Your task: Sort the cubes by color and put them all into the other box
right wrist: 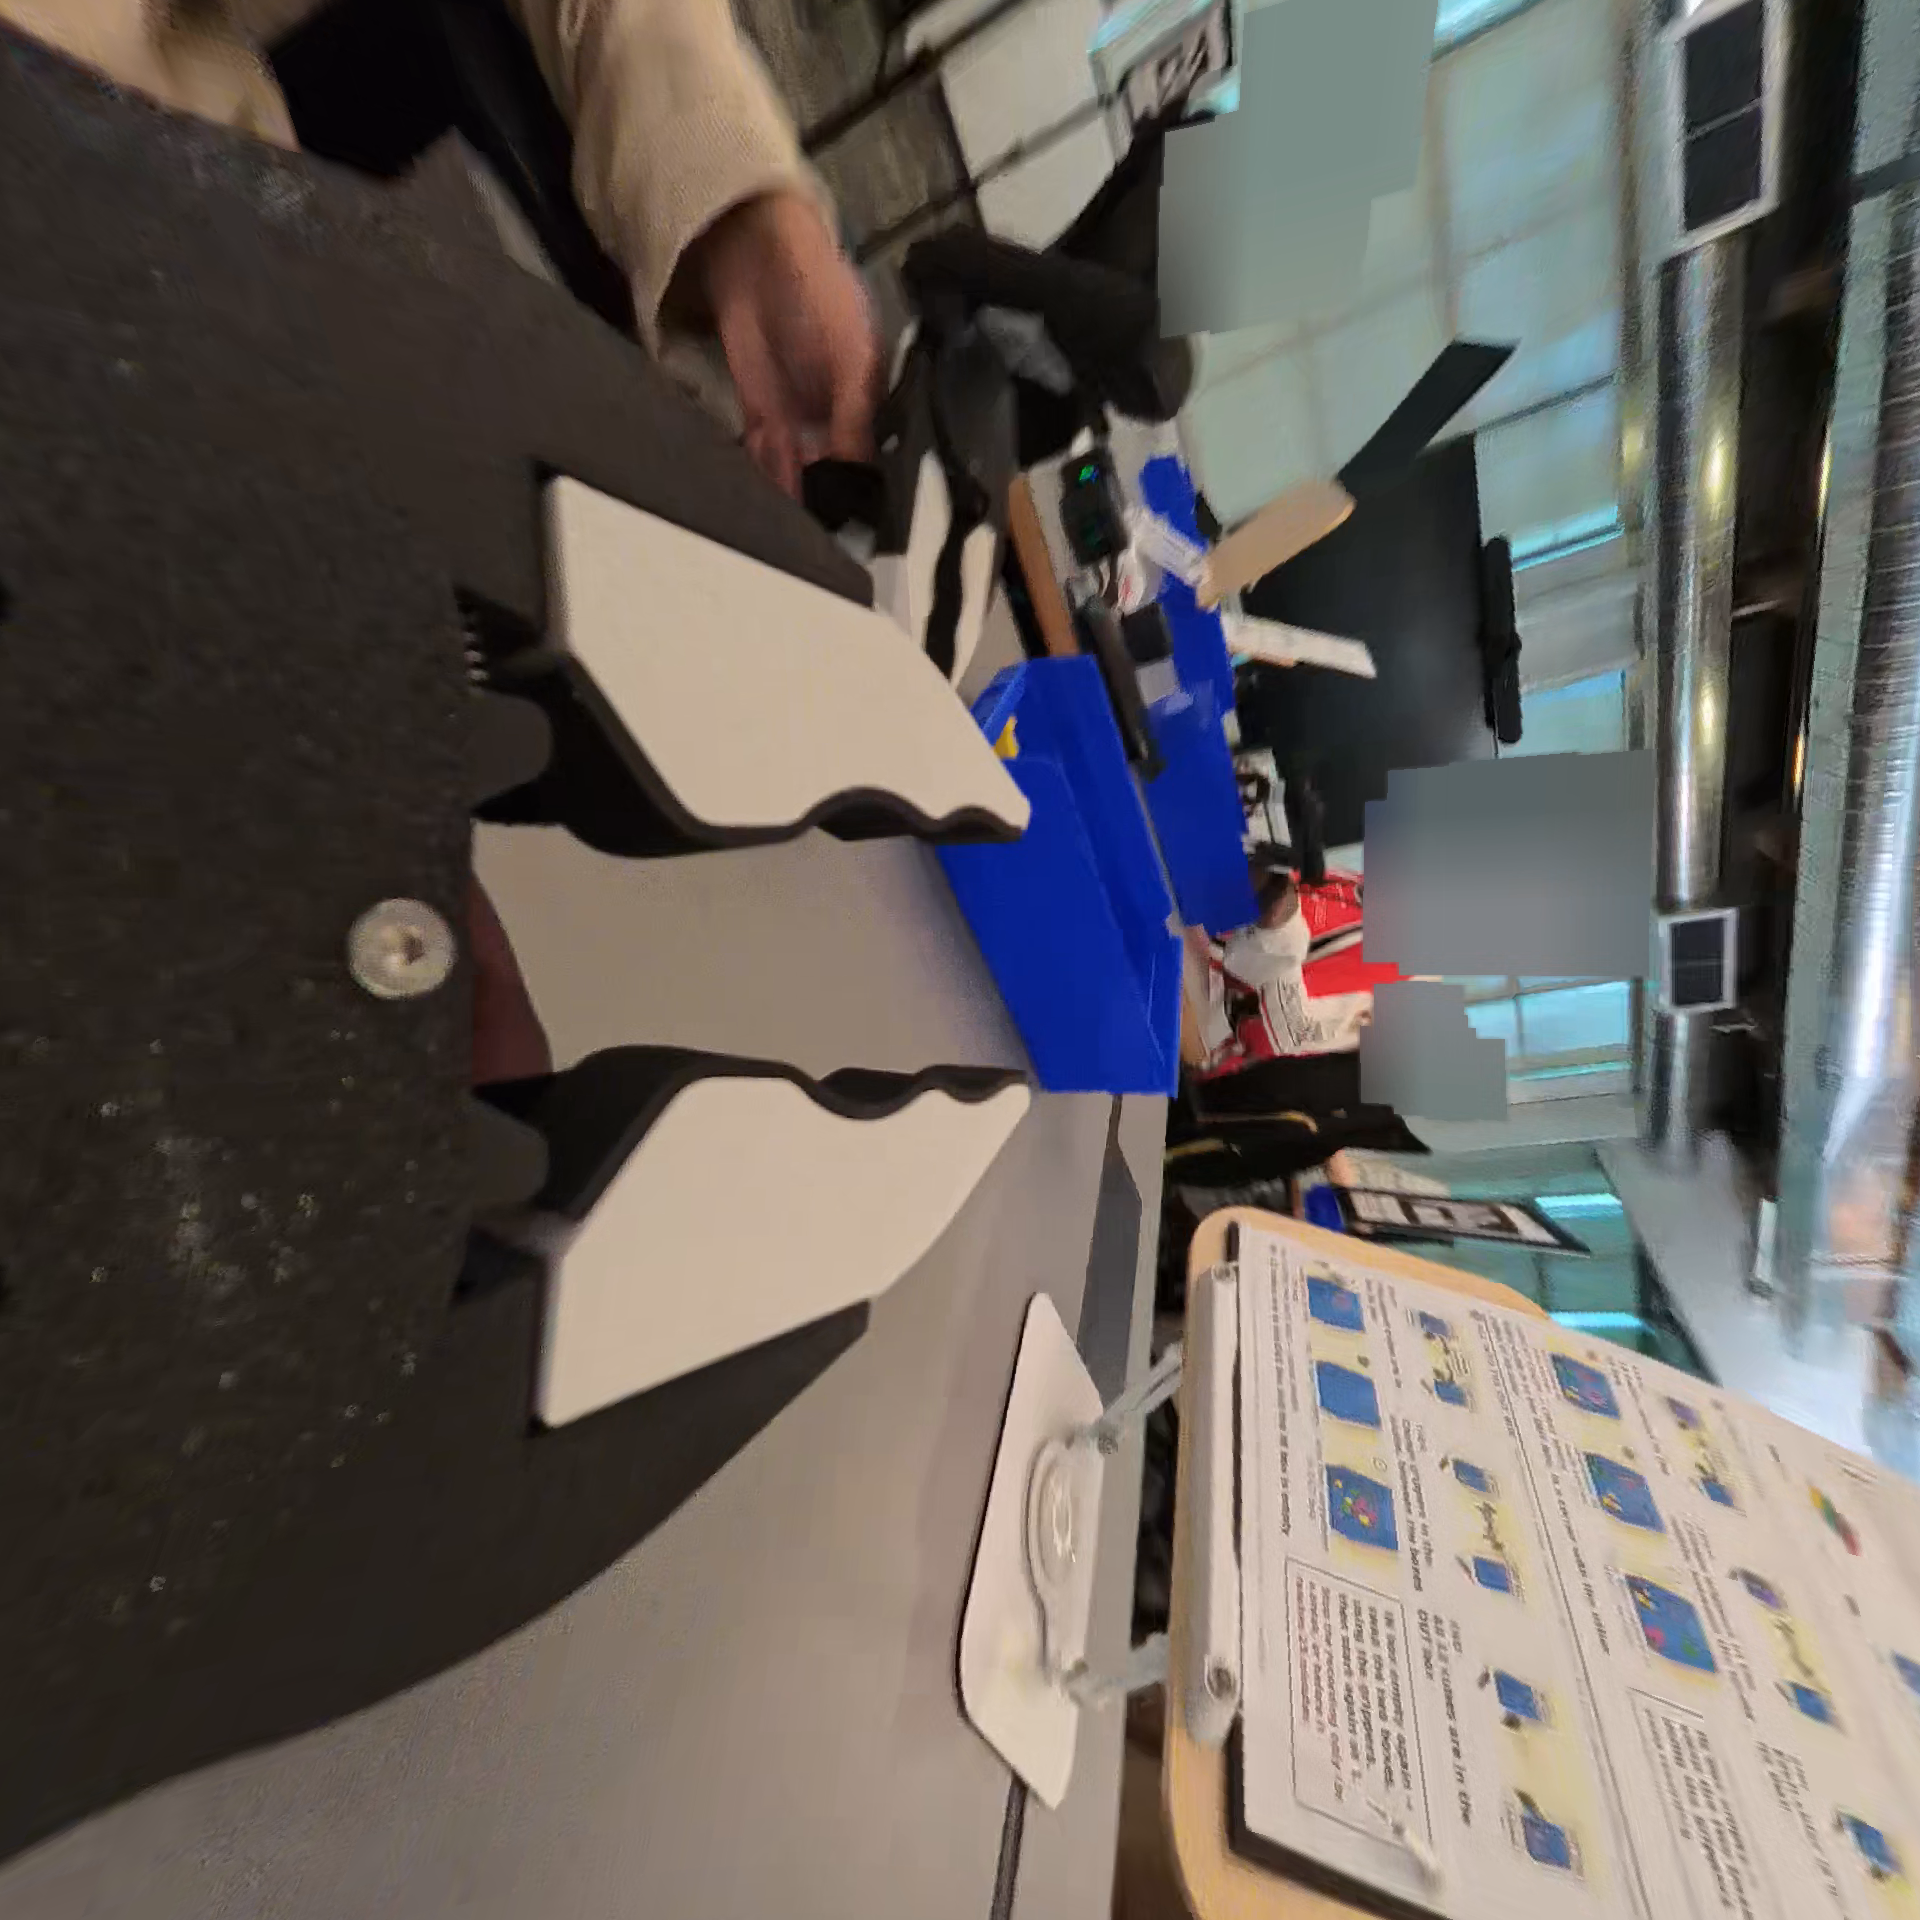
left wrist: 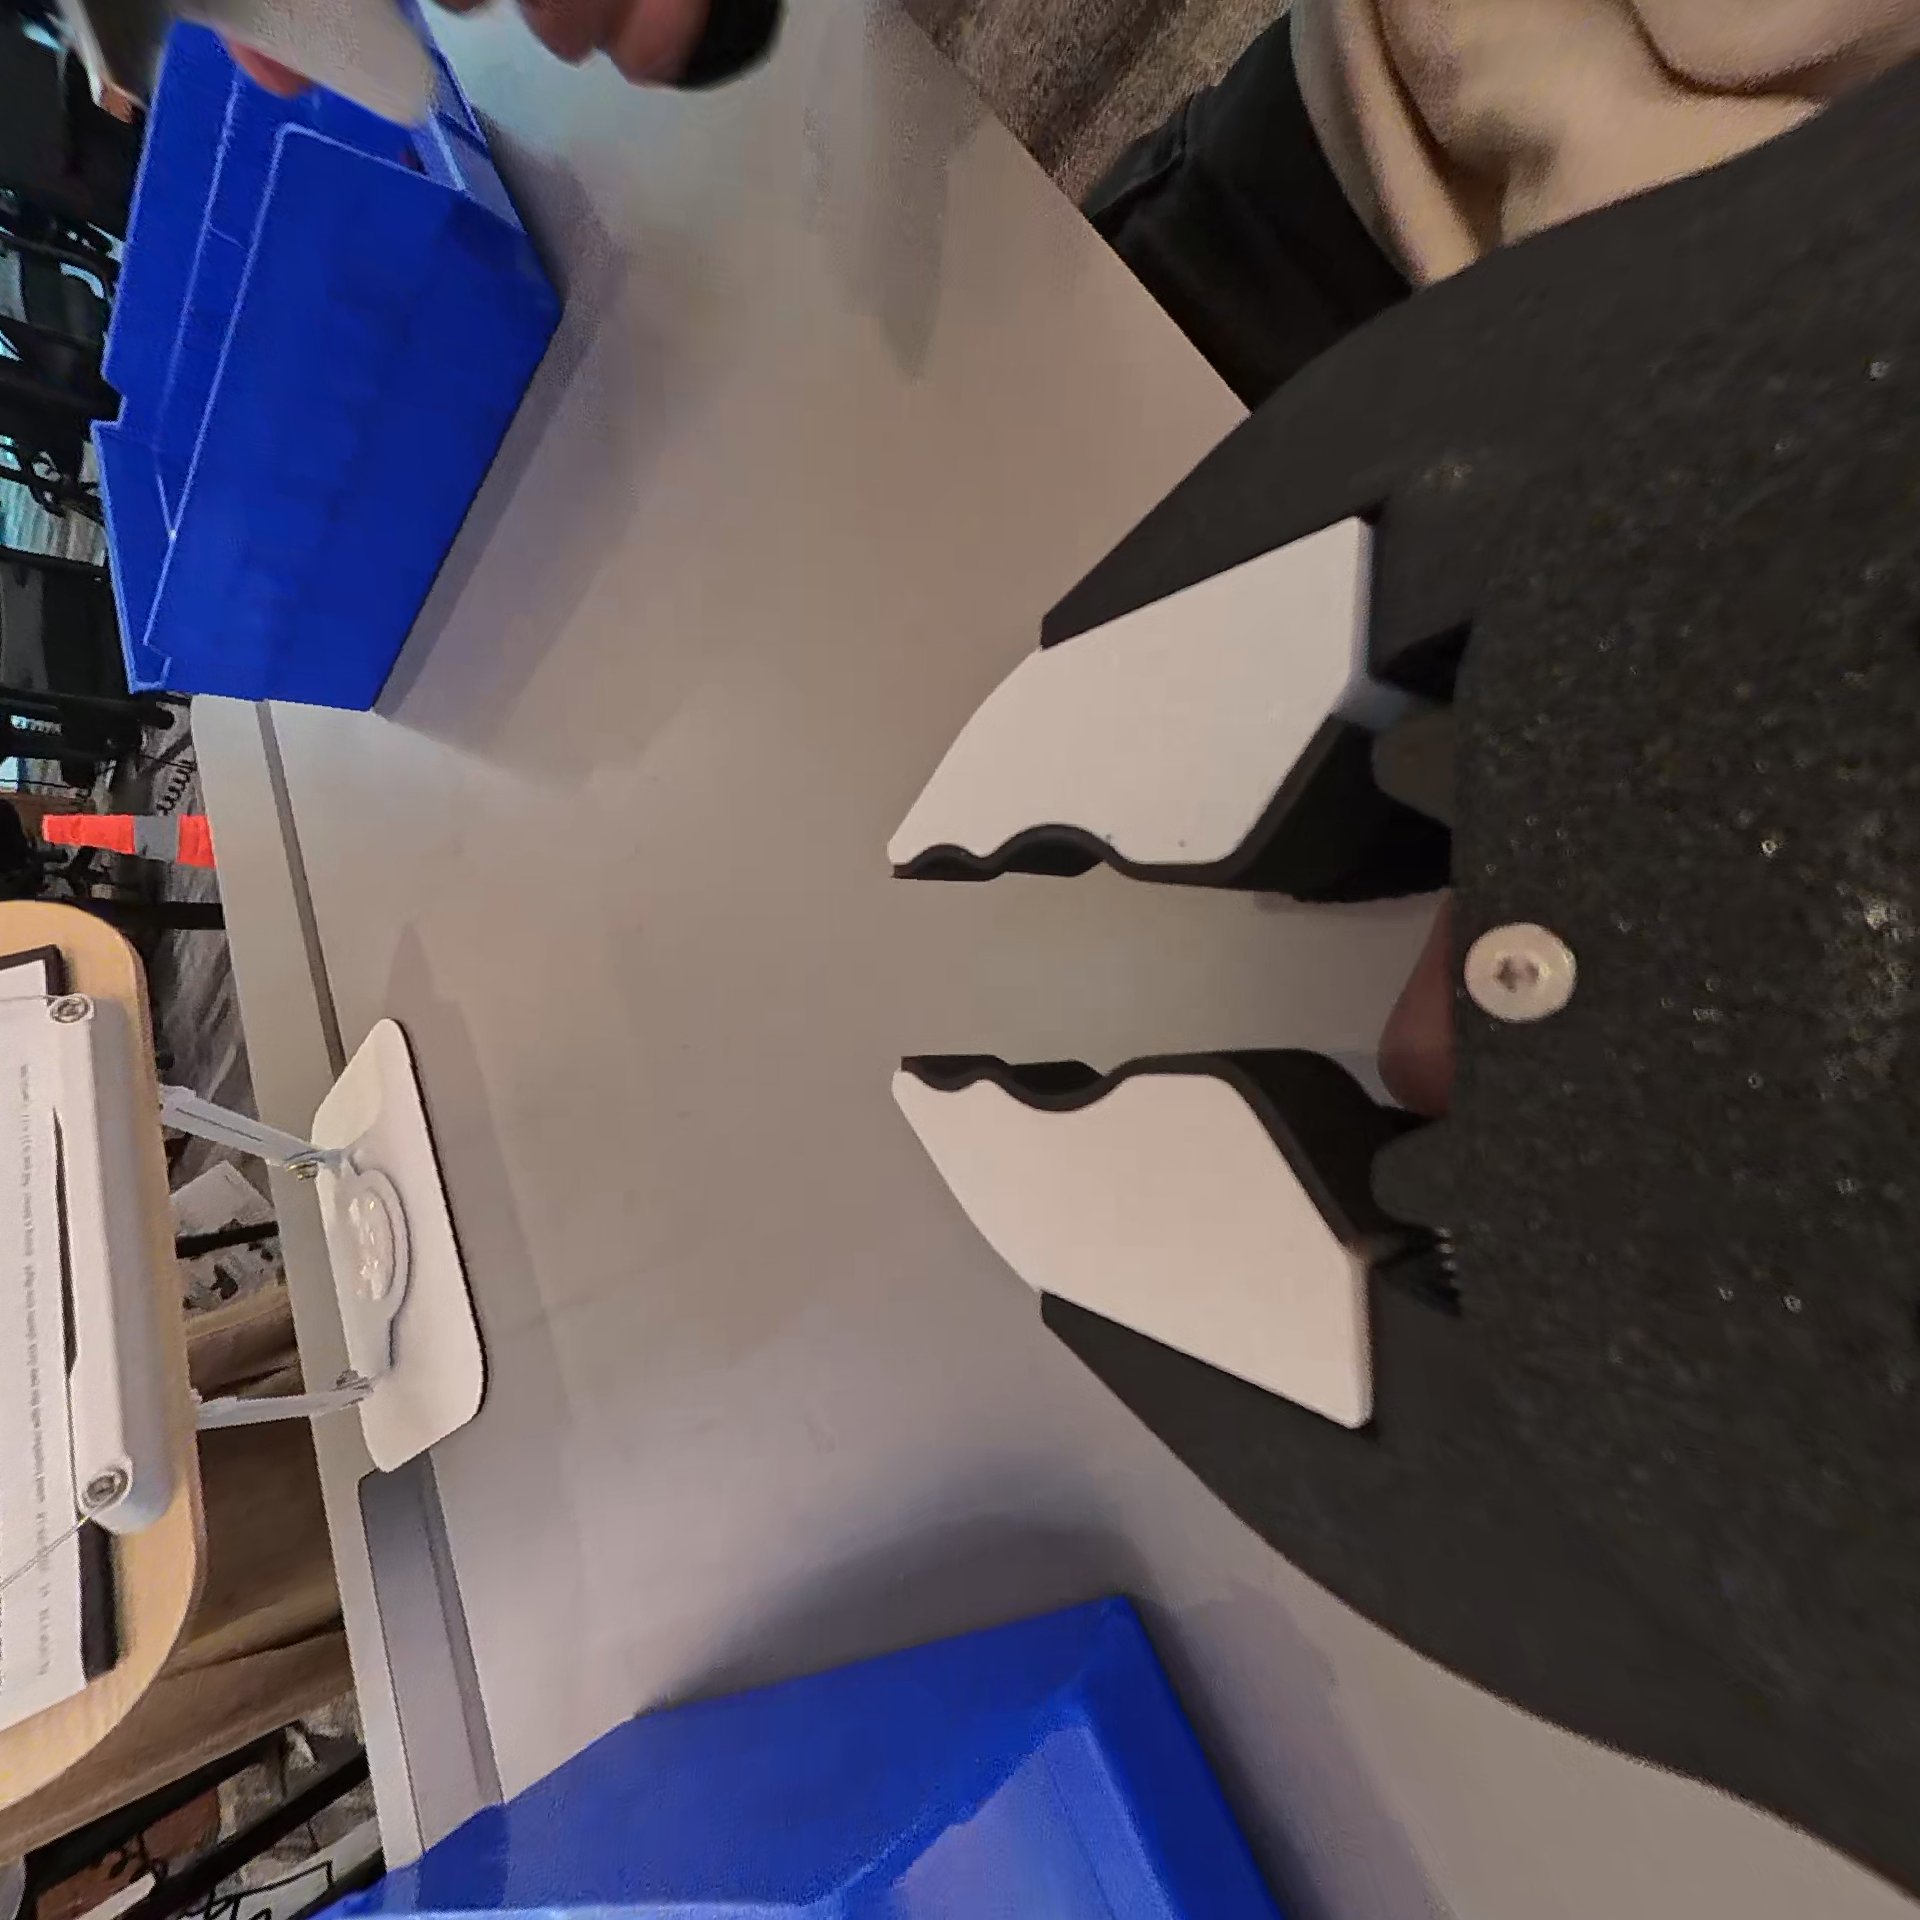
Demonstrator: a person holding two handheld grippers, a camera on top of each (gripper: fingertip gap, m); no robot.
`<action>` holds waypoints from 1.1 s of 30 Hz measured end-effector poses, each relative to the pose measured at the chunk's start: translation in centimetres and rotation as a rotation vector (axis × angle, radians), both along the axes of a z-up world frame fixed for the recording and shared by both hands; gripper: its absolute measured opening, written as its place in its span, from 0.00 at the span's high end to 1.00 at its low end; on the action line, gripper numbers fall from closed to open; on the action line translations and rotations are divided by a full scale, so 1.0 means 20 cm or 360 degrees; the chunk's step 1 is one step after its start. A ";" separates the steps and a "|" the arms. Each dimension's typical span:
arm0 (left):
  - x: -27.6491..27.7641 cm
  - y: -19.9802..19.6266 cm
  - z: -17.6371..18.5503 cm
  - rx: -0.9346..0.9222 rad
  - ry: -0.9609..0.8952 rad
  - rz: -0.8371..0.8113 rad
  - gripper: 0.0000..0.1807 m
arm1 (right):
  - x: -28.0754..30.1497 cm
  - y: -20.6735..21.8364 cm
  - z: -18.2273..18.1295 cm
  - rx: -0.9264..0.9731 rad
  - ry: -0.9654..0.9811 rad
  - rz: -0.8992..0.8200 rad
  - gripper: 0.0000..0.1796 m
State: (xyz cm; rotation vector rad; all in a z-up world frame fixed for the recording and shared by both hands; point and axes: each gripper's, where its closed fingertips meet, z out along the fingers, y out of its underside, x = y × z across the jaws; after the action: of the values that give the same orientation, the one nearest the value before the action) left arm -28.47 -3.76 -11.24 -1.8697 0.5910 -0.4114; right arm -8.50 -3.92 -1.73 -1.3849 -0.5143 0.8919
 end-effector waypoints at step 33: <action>-1.36 1.52 -0.13 -0.0722 0.0283 0.1364 0.71 | -0.05 0.01 -0.38 -0.0001 -0.0588 -0.0341 0.77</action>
State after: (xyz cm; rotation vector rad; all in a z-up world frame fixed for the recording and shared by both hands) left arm -55.74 26.67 -13.75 -2.3970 -0.2491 0.2127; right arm -9.48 -3.71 -9.29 -1.5816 -0.6298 0.4638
